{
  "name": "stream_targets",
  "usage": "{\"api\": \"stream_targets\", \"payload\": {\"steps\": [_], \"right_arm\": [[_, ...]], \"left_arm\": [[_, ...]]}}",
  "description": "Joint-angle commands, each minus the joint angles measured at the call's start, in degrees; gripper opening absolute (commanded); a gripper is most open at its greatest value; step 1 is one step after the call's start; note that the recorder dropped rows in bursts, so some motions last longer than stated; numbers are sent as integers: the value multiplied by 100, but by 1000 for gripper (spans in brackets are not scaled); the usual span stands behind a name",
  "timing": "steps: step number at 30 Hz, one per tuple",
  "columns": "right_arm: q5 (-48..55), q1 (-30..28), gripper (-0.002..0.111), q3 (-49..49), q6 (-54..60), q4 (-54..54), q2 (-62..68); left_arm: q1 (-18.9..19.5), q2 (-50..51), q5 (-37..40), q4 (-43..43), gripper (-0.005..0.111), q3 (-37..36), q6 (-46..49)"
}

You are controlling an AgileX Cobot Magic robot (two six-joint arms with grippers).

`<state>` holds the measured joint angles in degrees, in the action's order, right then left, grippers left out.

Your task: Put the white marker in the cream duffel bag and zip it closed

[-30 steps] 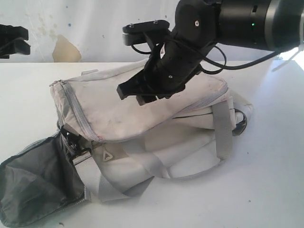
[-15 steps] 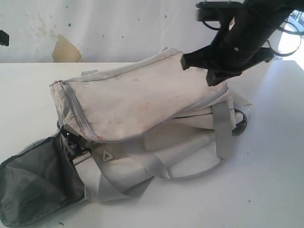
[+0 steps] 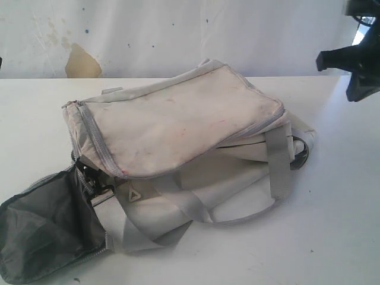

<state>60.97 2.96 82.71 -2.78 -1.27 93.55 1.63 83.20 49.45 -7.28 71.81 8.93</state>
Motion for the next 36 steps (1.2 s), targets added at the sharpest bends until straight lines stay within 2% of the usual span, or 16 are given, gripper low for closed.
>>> {"api": "stream_targets", "payload": {"steps": [1, 12, 25, 31, 36], "right_arm": [[186, -249, 0, -18, 278, -44, -69], [436, -247, 0, -18, 580, -61, -917], [483, -247, 0, -18, 710, -61, -2966], [420, -247, 0, -581, 894, -25, -4268], [311, -247, 0, -1167, 893, 77, -5489]], "left_arm": [[-1, -207, 12, 71, 0, -37, -56], [-1, -1039, 156, 185, 0, -37, -79], [-1, -3153, 167, 185, 0, -37, -126], [-1, -4298, 179, 207, 0, -37, -126], [-1, -5153, 545, 252, 0, -66, -126]]}}
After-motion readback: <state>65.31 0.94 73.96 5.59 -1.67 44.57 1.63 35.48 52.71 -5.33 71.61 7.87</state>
